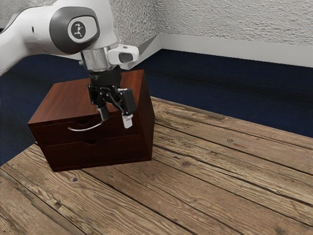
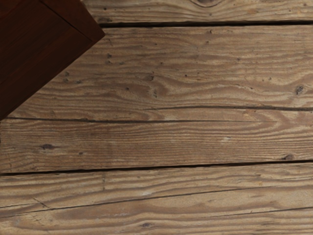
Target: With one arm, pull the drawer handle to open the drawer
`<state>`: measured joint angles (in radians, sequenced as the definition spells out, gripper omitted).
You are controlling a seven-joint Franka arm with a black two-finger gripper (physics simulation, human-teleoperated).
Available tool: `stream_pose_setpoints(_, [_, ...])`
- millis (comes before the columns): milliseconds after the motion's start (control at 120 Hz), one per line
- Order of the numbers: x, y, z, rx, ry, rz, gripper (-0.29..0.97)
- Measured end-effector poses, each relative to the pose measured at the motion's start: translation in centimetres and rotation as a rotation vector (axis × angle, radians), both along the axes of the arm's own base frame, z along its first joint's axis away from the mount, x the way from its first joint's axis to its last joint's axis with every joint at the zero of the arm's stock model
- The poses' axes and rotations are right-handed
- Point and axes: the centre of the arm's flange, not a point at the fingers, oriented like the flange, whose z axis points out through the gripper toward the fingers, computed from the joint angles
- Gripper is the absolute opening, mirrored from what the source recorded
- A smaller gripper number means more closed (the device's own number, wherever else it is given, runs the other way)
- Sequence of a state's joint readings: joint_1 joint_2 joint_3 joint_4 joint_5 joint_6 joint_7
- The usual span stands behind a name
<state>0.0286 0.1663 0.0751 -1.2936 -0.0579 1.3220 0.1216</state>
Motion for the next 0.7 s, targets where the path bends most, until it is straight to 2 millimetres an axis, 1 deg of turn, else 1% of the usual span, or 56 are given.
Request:
stream_pose_setpoints(150, [0.2, 0.1, 0.0, 0.0, -0.015, 0.011, 0.68])
stream_pose_setpoints(200, [0.0, -0.1, 0.8, 0.002, -0.029, 0.011, 0.68])
stream_pose_setpoints(217, [-0.1, -0.1, 1.6, 0.003, -0.044, 0.011, 0.68])
stream_pose_setpoints(250, [-1.4, -0.3, 5.4, 0.009, -0.114, 0.011, 0.68])
stream_pose_setpoints(283, [-2.4, -0.5, 7.9, 0.012, -0.16, 0.01, 0.68])
stream_pose_setpoints(317, [-3.1, -0.7, 9.3, 0.013, -0.185, 0.008, 0.68])
stream_pose_setpoints(367, [-3.6, -1.1, 10.3, 0.014, -0.2, 0.002, 0.68])
stream_pose_setpoints(400, [-3.6, -1.4, 10.3, 0.014, -0.199, -0.002, 0.68])
stream_pose_setpoints(433, [-3.4, -1.8, 9.9, 0.016, -0.19, -0.007, 0.68])
stream_pose_setpoints(508, [-2.1, -2.1, 7.7, 0.029, -0.158, -0.013, 0.68])
stream_pose_setpoints(550, [-1.6, -1.8, 7.0, 0.038, -0.152, -0.007, 0.68])
stream_pose_setpoints(633, [-1.4, -0.6, 6.4, 0.054, -0.15, 0.015, 0.68])
stream_pose_setpoints(700, [-1.2, 0.0, 4.7, 0.061, -0.116, 0.017, 0.68])
